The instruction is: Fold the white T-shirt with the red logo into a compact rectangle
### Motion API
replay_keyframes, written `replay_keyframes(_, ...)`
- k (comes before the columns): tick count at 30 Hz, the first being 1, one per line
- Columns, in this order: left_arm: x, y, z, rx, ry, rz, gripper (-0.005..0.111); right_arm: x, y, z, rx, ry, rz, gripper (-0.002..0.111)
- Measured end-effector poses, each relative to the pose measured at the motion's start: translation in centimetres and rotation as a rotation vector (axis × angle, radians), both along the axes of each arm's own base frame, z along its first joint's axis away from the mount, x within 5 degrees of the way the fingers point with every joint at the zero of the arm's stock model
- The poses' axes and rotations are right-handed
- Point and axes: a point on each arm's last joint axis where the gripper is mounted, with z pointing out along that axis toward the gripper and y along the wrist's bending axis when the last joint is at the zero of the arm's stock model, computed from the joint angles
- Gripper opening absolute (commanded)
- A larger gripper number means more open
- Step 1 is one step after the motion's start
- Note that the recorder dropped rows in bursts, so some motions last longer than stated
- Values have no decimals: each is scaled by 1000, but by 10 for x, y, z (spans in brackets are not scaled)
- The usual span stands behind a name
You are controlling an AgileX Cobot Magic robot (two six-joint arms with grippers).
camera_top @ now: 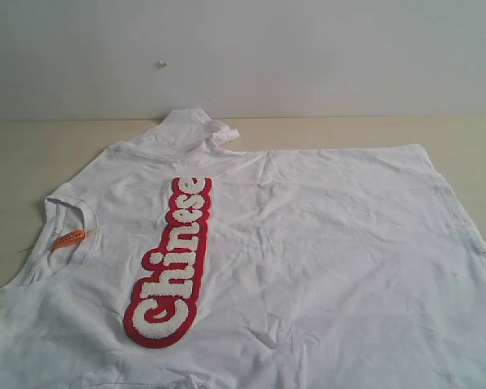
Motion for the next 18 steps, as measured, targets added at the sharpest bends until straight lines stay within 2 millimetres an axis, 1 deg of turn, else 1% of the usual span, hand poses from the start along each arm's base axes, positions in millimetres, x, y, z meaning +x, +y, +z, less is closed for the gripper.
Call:
replay_keyframes(9,0,0,2,15,-20,-1,0,0,0,0,-9,-2,1,0)
replay_keyframes(11,1,0,5,15,-52,-1,0,0,0,2,-13,-24,2,0)
replay_keyframes(13,1,0,13,-1,-145,5,0,1,0,10,-17,-107,5,0)
replay_keyframes(14,1,1,22,-66,-241,13,0,0,1,17,42,-198,7,0)
replay_keyframes(15,0,1,25,-115,-282,15,0,0,1,20,79,-235,8,0)
replay_keyframes(16,-1,2,33,-258,-372,11,0,0,1,25,198,-313,10,0)
replay_keyframes(17,-1,2,36,-322,-406,6,0,-1,0,26,249,-341,12,0)
replay_keyframes(18,-4,2,43,-423,-490,-11,0,-2,0,31,316,-404,18,0)
